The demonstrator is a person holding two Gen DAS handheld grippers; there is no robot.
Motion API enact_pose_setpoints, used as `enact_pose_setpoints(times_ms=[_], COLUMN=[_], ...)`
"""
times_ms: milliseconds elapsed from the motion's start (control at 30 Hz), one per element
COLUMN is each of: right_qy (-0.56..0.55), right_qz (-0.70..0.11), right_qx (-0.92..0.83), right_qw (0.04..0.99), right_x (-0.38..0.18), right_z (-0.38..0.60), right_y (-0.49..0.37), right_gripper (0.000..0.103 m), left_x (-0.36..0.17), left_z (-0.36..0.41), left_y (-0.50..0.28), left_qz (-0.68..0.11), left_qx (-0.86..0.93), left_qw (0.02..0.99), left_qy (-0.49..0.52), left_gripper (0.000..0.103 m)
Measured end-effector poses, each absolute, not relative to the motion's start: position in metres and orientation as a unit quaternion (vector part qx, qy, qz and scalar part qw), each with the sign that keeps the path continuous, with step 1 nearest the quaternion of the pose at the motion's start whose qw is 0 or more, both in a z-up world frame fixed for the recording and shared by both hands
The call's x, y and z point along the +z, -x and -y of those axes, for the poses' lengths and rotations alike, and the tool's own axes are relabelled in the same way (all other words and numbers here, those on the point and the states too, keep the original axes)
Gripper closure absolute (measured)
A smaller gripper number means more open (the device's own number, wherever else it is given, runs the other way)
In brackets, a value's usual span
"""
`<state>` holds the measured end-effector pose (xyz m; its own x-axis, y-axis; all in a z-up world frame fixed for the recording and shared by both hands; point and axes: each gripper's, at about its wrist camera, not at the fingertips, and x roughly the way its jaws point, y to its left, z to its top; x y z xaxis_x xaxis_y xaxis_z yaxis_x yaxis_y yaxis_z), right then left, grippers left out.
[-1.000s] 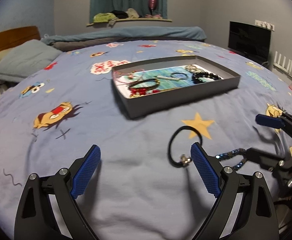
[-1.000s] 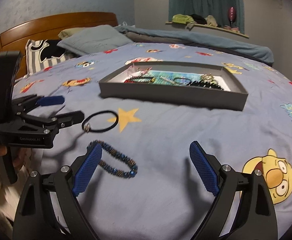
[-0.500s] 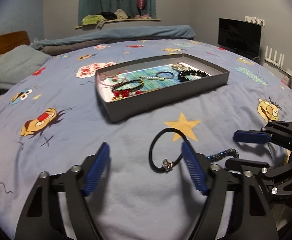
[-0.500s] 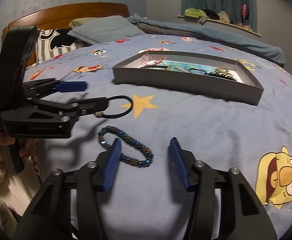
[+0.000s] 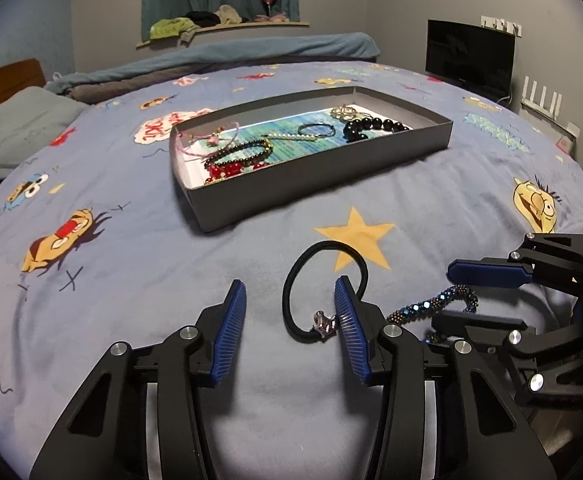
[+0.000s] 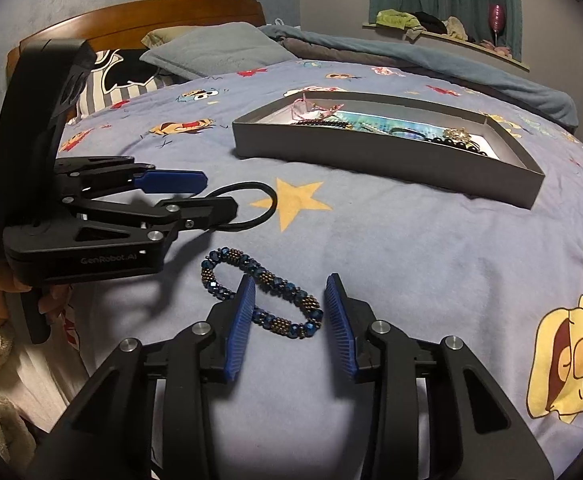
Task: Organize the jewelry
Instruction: 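Grasp the black hair tie with the left tool while the right grasps the blue beaded bracelet, then carry the hair tie over the tray while the right tool carries the blue bracelet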
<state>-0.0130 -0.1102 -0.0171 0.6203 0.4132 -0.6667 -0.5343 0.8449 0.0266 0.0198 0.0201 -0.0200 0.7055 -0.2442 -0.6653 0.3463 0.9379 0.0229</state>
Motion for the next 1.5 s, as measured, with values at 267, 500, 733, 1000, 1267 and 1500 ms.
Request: enact_pose_setpoints(times_ms=[267,500,733,1000,1267,1500], right_qy=[0.11,0.082,0.061,0.037,0.025,0.018], right_qz=[-0.34,-0.348,-0.346,-0.328,-0.305,-0.28], right_qx=[0.253,0.251,0.236,0.238,0.227,0.22], right_qw=[0.899,0.899,0.906,0.913,0.924,0.934], right_x=[-0.019,-0.016,-0.011,-0.003,0.009,0.031], right_z=[0.104,0.115,0.129,0.138,0.149,0.155], right_y=[0.012,0.006,0.001,0.0,-0.001,-0.006], right_gripper=[0.086,0.096,0.096,0.096,0.096,0.096], left_x=[-0.022,-0.022,-0.02,-0.013,-0.004,0.013], left_z=[-0.021,-0.025,-0.026,-0.031,-0.03,-0.029], left_y=[-0.024,-0.026,-0.026,-0.024,-0.019,-0.016], left_qz=[-0.354,-0.356,-0.354,-0.334,-0.312,-0.285], left_qx=[-0.158,-0.154,-0.153,-0.153,-0.157,-0.154], left_qw=[0.919,0.919,0.92,0.928,0.935,0.944], left_qy=[-0.074,-0.071,-0.071,-0.059,-0.063,-0.066], left_gripper=[0.061,0.076,0.09,0.099,0.099,0.099])
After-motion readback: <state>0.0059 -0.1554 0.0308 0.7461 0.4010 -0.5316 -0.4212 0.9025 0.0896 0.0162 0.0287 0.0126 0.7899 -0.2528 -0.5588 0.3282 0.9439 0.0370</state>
